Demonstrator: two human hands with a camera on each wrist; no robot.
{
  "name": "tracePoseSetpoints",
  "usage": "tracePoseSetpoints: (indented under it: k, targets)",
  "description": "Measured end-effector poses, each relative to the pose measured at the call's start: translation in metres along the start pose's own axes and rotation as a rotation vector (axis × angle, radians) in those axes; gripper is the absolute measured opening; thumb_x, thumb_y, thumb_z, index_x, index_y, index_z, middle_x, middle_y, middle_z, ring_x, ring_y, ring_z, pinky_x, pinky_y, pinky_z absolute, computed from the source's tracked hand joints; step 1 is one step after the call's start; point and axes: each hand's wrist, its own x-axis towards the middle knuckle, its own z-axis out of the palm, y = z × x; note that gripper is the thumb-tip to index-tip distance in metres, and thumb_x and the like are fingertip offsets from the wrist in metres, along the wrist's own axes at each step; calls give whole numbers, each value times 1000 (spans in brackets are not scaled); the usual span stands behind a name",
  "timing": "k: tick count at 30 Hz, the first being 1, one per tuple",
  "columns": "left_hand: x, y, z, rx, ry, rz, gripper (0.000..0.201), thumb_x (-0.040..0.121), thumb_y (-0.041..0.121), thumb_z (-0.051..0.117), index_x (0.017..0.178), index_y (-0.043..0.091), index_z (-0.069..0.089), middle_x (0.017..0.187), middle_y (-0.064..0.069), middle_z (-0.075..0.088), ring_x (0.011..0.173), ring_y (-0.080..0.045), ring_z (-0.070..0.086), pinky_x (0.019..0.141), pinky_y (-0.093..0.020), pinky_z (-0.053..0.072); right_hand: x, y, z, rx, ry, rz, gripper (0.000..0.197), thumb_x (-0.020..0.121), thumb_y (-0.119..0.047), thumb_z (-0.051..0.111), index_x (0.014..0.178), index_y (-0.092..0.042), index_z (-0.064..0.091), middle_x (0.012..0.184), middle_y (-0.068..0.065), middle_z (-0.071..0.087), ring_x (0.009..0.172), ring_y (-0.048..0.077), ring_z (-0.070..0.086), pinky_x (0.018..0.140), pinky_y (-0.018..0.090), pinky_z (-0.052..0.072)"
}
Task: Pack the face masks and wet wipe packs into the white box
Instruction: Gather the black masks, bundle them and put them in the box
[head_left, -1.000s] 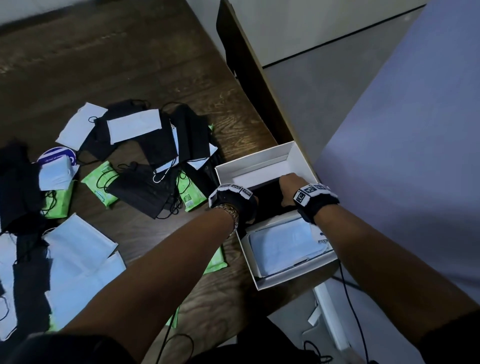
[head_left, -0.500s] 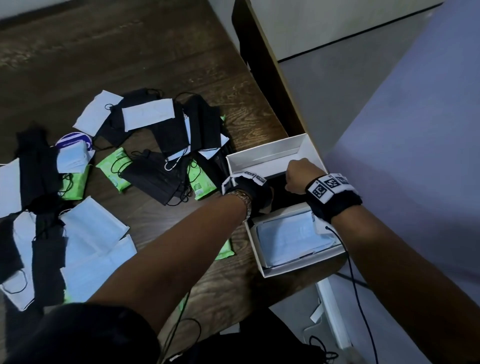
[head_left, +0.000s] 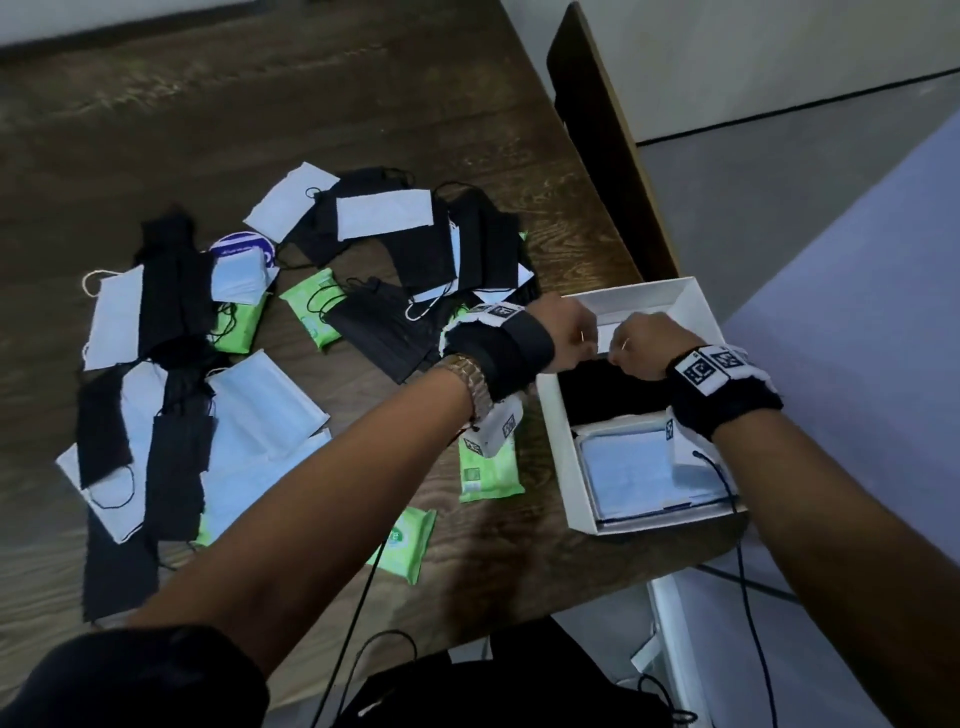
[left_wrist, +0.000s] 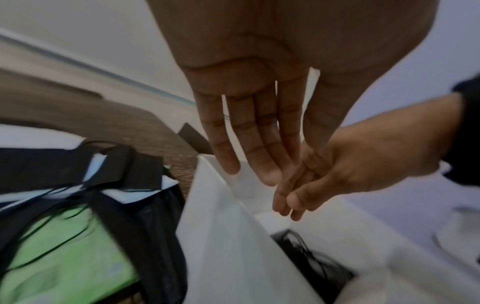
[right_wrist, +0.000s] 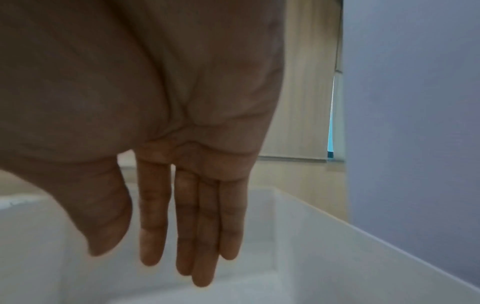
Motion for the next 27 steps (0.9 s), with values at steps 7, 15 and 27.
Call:
tracePoseSetpoints:
  k: [7, 15, 27]
  targets:
    - [-116, -121, -30, -371, 272, -313, 9, 87, 14, 62, 84, 15, 71, 75, -3, 72, 63, -12, 64, 67, -23, 55, -23, -154, -13, 154, 294, -332, 16, 87, -32, 68, 84, -17, 71, 85, 7, 72, 90, 30, 64, 80, 40, 55]
    - [-295, -265, 5, -557, 542, -756, 20, 84, 9, 61, 70, 22, 66, 67, 1, 67, 59, -17, 61, 69, -33, 57, -25, -347, 94, 315, -11, -564, 11, 84, -33, 71, 87, -22, 69, 77, -4, 71, 77, 17, 66, 79, 29, 54]
    - [-379, -371, 56, -590, 672, -1133, 59, 80, 27, 74, 129, 10, 46, 131, -10, 52, 117, -27, 54, 96, -29, 41, 5, -482, 211, 738, -153, -211, 31, 73, -32, 77, 96, -15, 64, 79, 5, 72, 95, 31, 69, 86, 46, 58]
